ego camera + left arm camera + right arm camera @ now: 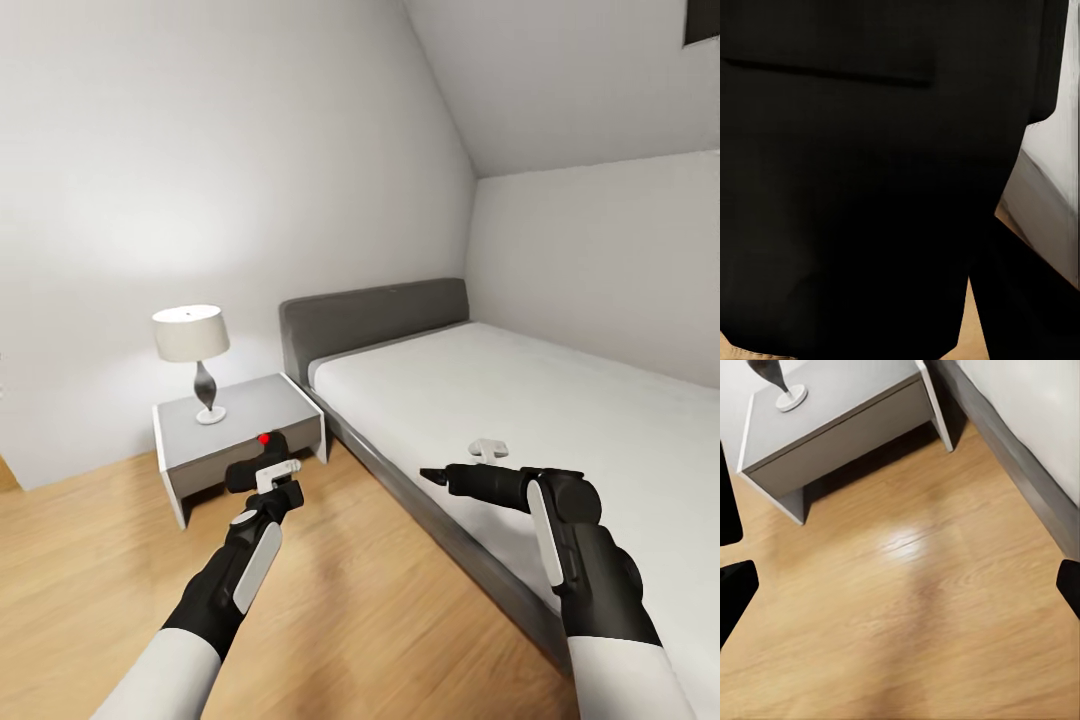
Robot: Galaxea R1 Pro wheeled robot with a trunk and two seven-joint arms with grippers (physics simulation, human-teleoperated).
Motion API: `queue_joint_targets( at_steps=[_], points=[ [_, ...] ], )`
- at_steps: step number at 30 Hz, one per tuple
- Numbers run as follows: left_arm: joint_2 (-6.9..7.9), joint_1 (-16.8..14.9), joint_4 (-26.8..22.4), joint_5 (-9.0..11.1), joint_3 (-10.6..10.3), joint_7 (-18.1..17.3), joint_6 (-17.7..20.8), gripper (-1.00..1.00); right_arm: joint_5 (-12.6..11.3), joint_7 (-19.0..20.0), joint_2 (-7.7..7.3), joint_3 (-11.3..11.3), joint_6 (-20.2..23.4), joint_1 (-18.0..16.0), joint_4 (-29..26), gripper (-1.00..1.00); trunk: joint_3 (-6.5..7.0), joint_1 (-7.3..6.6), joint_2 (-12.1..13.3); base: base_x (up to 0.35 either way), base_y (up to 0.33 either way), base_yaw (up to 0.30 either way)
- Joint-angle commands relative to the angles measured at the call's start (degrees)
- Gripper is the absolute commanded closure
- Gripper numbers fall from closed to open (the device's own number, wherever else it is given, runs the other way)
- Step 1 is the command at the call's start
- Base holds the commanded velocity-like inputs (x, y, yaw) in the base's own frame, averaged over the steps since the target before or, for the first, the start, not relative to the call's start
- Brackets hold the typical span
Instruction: Attach the digital camera to the camera tripod in the bedroom.
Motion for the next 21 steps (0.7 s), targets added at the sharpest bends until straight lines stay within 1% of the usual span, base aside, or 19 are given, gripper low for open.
queue_joint_targets(
  at_steps=[1,15,21],
  points=[
    [0.03,-0.03,-0.09,0.49,-0.15,0.39,0.18,1.0,0.26,0.32,0.06,-0.13,0.29,-0.05,-0.04,-1.0,0.17,-0.03,-0.01,0.0,0.0,0.0],
    [-0.02,-0.03,-0.09,0.56,-0.15,0.39,0.18,1.0,0.29,0.32,0.06,-0.11,0.29,-0.05,0.03,-1.0,3.27,-0.4,0.18,0.0,0.0,0.0],
    [-0.05,-0.03,-0.09,0.57,-0.15,0.39,0.18,1.0,0.29,0.32,0.06,-0.1,0.29,-0.05,0.03,-1.0,4.35,-1.69,2.54,0.0,0.0,0.0]
  ],
)
